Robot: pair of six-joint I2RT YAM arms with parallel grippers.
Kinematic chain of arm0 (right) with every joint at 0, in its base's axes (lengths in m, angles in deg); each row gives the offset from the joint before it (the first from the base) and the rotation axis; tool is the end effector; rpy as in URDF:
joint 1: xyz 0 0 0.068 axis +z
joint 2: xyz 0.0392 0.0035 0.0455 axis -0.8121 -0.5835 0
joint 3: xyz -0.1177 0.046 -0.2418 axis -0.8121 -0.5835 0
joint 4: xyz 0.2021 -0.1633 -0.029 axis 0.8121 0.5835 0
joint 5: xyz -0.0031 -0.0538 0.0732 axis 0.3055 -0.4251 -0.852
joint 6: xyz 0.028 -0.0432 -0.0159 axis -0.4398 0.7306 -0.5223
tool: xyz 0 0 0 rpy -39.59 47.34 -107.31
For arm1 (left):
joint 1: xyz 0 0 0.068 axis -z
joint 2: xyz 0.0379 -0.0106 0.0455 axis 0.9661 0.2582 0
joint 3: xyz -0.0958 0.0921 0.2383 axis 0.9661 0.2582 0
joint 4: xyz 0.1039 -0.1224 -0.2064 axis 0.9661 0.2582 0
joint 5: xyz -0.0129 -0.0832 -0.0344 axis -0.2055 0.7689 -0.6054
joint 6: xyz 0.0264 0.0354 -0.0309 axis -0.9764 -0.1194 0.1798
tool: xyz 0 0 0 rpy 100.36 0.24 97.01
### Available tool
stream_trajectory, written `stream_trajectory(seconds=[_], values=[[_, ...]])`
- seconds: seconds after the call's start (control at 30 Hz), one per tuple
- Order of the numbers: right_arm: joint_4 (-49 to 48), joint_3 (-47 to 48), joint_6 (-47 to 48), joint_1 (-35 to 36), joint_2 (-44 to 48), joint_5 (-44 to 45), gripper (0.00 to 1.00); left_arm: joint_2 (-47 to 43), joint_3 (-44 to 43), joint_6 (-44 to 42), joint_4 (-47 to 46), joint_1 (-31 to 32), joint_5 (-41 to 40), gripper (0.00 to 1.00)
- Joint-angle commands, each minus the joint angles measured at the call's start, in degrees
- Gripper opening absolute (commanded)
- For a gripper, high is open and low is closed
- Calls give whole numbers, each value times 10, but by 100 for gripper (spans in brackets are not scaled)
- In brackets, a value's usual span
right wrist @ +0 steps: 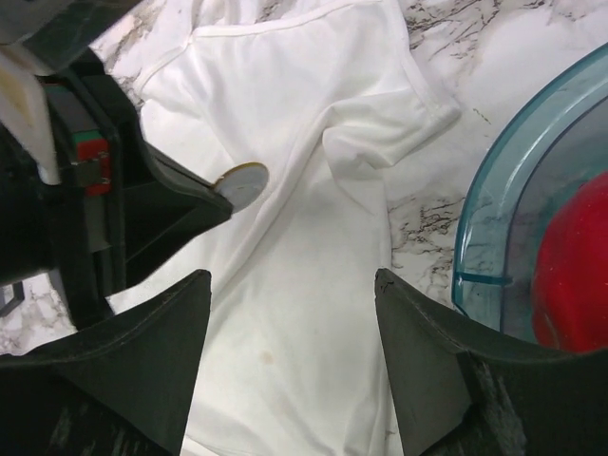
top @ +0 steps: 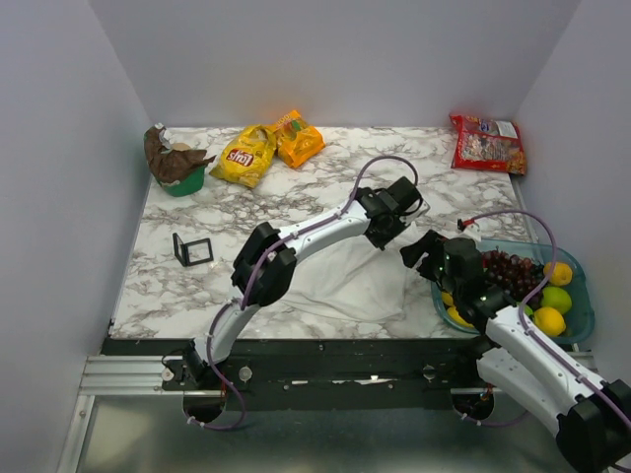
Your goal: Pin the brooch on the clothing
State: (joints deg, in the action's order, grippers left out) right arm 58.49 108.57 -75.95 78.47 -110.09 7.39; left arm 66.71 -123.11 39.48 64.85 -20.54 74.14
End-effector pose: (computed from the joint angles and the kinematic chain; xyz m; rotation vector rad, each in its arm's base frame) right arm 0.1623 0.0652 0.2086 0.4665 2.0452 0.5175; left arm 0.2911 -0.4052 0.2228 1.1683 2.3933 -0.2650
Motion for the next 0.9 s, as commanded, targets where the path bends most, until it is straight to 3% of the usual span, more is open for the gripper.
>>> stream_trajectory(seconds=[0.0,0.2,0.5,0.63,0.87], values=[[4,24,49,-2,-25,6,76,-68,45,-15,2,-43,-16,0],[-34,70,95,12,-126,-38,71,-142,150,-5,-54,-128,-18,0],[8,279,140,86,-386,15,72,-174,206,-2,-84,-236,15,0],[39,384,158,91,-531,6,72,-169,207,15,-94,-250,68,0],[88,485,180,92,-636,20,68,-155,201,21,-91,-256,76,0]])
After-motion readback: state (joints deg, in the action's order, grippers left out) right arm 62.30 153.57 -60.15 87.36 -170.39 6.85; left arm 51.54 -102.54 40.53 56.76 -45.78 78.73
